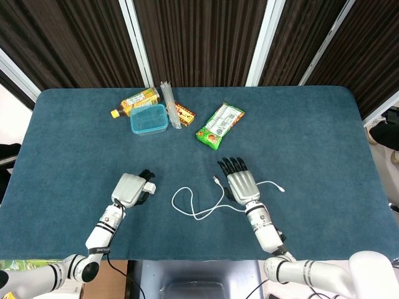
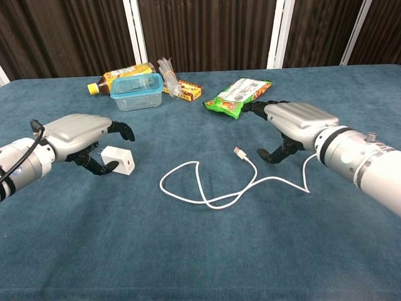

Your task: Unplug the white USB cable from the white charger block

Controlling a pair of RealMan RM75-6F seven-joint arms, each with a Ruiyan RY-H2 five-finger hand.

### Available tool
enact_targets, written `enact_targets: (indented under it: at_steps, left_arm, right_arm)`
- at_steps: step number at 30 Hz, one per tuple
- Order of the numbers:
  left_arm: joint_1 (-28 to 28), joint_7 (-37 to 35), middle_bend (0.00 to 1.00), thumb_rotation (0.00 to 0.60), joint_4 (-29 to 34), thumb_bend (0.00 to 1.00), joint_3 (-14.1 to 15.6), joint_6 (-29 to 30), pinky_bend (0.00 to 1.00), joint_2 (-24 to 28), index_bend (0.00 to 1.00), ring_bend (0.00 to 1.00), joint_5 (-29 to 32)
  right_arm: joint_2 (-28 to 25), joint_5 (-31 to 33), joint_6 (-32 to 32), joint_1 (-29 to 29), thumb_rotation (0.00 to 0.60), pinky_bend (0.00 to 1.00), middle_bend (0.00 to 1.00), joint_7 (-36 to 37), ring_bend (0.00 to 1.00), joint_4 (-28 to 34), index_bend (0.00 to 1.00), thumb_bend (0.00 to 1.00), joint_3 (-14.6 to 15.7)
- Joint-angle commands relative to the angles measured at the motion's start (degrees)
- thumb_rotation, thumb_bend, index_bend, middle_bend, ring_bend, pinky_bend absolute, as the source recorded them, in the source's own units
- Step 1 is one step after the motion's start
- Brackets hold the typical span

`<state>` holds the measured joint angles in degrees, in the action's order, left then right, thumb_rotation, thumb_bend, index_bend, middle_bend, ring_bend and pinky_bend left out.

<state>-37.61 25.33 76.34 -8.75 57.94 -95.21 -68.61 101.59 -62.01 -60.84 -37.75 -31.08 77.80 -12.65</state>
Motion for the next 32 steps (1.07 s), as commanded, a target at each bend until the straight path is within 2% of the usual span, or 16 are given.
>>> enact_targets:
  at_steps: [1,3,4,6,8,9,10,11,13,16,20,21,24,27,32]
  left_arm:
    - [0.59,0.06,0.18,0.6,3.34,0.43,0.02,1.68,1.0,2.11,0.22,0.95,-0.71]
    - [1.48,-0.31,0.17,0.6,6.45,0.43,0.43,3.73,1.0,4.28,0.21,0.94,-2.42]
    - [2.46,-0.86,0.16,0.6,8.9,0.43,0.88,5.73,1.0,6.16,0.2,0.89,-4.06]
    - [4.63,-2.46,0.15,0.6,13.29,0.42,2.08,9.17,0.9,10.09,0.17,0.69,-6.94]
    - [6.82,-5.02,0.11,0.6,17.01,0.42,3.55,11.81,0.5,14.09,0.14,0.27,-9.51]
    - [8.09,-6.68,0.11,0.6,18.5,0.42,4.41,13.46,0.36,15.94,0.14,0.17,-11.06]
    - [9.87,-9.13,0.09,0.6,19.9,0.42,5.67,15.82,0.18,18.2,0.13,0.06,-13.25]
    - [11.35,-10.84,0.09,0.6,20.49,0.41,6.59,17.92,0.11,19.68,0.13,0.03,-14.86]
    - [14.47,-13.77,0.08,0.6,20.22,0.4,8.41,22.56,0.04,21.81,0.13,0.01,-17.92]
    - [20.42,-17.45,0.06,0.6,16.65,0.4,11.39,29.82,0.02,23.31,0.12,0.0,-20.46]
    - [24.89,-18.63,0.0,0.6,14.63,0.41,13.37,30.21,0.0,24.28,0.06,0.0,-16.7]
    - [25.0,-17.61,0.0,0.6,15.55,0.41,13.71,28.87,0.0,25.18,0.04,0.0,-15.71]
    - [24.82,-21.18,0.0,0.6,16.73,0.42,14.49,27.16,0.0,27.52,0.0,0.0,-17.25]
    - [24.74,-22.26,0.0,0.6,16.8,0.43,13.81,26.51,0.0,28.66,0.0,0.0,-17.4]
    - [25.24,-23.14,0.0,0.6,17.05,0.43,13.12,26.98,0.0,29.14,0.0,0.0,-18.5]
  right_arm:
    - [-3.03,-0.6,-0.82,0.89,0.6,0.0,0.12,-0.07,0.0,4.09,0.15,0.54,0.63]
    - [-5.94,-0.85,-1.4,1.84,0.6,0.0,0.08,-0.59,0.0,7.92,0.09,0.51,1.42]
    - [-8.46,-0.79,-2.0,2.73,0.6,0.0,0.05,-1.11,0.0,11.32,0.05,0.49,2.02]
    - [-14.13,-0.13,-2.8,4.61,0.6,0.0,0.01,-2.3,0.0,18.96,0.0,0.44,3.51]
    - [-19.98,-0.35,-3.62,6.44,0.6,0.0,0.0,-3.41,0.0,25.8,0.0,0.4,5.58]
    - [-23.07,-1.05,-4.4,7.52,0.6,0.0,0.0,-4.07,0.0,28.8,0.0,0.38,6.94]
    - [-27.04,-2.4,-6.03,9.22,0.6,0.0,0.0,-5.15,0.0,32.11,0.0,0.36,9.02]
    - [-29.77,-3.71,-7.73,10.75,0.6,0.0,0.0,-5.75,0.0,34.15,0.0,0.33,10.64]
    - [-33.84,-7.86,-12.58,14.57,0.6,0.0,0.0,-4.83,0.0,36.51,0.0,0.31,13.55]
    - [-37.29,-17.59,-23.08,22.53,0.6,0.0,0.0,-0.13,0.0,33.8,0.0,0.31,18.58]
    - [-37.65,-23.12,-31.3,30.01,0.6,0.0,0.0,9.84,0.0,26.92,0.0,0.3,21.93]
    - [-37.35,-23.8,-32.33,31.19,0.6,0.0,0.0,11.78,0.0,24.76,0.0,0.3,22.34]
    - [-36.35,-24.65,-33.26,33.6,0.6,0.0,0.0,16.33,0.0,18.9,0.0,0.3,22.97]
    - [-37.51,-25.63,-33.54,34.35,0.6,0.0,0.0,18.92,0.0,18.31,0.0,0.3,22.53]
    - [-37.16,-27.35,-35.29,35.94,0.6,0.0,0.0,18.07,0.0,17.97,0.0,0.3,21.52]
